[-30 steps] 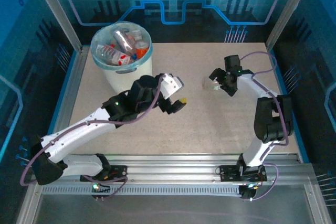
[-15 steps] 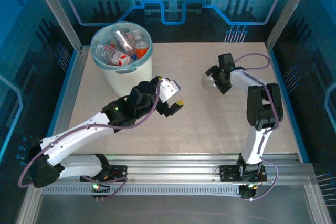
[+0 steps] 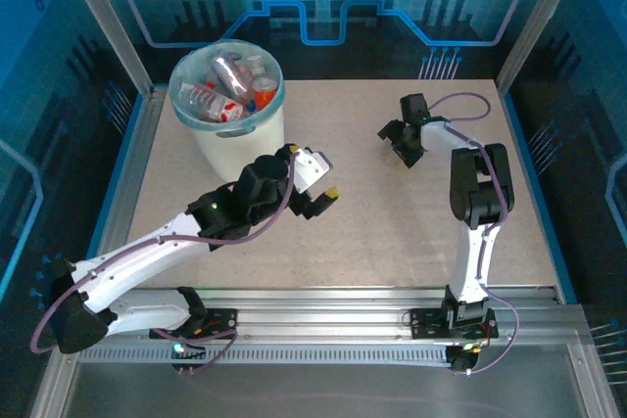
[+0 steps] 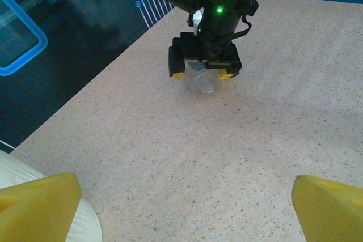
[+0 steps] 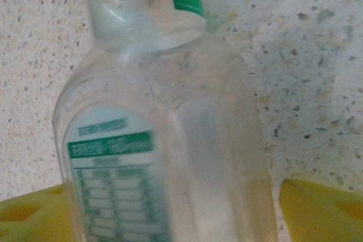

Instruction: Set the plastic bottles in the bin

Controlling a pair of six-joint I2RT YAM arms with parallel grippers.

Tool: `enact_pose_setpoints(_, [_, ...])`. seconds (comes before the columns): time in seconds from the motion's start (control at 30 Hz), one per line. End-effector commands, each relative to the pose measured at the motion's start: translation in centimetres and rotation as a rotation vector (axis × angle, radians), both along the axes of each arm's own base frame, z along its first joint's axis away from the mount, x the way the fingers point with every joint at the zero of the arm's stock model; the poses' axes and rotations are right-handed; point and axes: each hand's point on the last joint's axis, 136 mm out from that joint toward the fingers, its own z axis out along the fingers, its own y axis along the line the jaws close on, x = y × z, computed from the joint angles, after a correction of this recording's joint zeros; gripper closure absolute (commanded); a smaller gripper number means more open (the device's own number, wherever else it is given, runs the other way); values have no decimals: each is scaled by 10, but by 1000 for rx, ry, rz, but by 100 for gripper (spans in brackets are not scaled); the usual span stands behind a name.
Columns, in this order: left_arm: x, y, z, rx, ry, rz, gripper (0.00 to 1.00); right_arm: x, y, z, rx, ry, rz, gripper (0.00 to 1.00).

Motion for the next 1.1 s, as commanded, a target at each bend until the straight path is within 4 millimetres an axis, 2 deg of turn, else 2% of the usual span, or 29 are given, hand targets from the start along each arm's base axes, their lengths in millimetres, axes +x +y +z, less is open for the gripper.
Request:
enact_pose_setpoints(0.0, [3, 8, 13, -44, -20, 52, 3, -8, 14, -3, -4, 16, 79, 23])
enact_pose_setpoints(0.17, [12, 12, 19, -83, 23, 133, 3, -27, 20, 14, -46, -18, 188, 39])
enact_pose_setpoints(0.33, [30, 21, 28, -187, 129, 250, 3, -52, 33, 37, -57, -78, 311, 44])
enact_pose_setpoints(0.43, [43, 32, 32, -306, 235, 338, 3, -69, 51, 62, -53, -163, 421, 44])
enact_pose_setpoints(0.57, [53, 39, 35, -514, 419, 368, 4, -96, 89, 107, -8, -360, 606, 43])
enact_pose_setpoints(0.67, [51, 26, 44, -623, 520, 276, 5, -125, 117, 144, 88, -531, 739, 43])
enact_pose_setpoints(0.73, [47, 16, 52, -651, 557, 213, 6, -142, 131, 162, 129, -609, 813, 44])
enact_pose_setpoints(0.83, [41, 4, 62, -679, 608, 153, 6, -173, 153, 197, 132, -760, 936, 43])
enact_pose_setpoints(0.93, [39, -4, 66, -687, 619, 101, 7, -196, 167, 212, 108, -859, 1026, 43])
enact_pose_setpoints(1.07, [41, -10, 63, -677, 649, 90, 12, -214, 181, 231, 137, -923, 1093, 44])
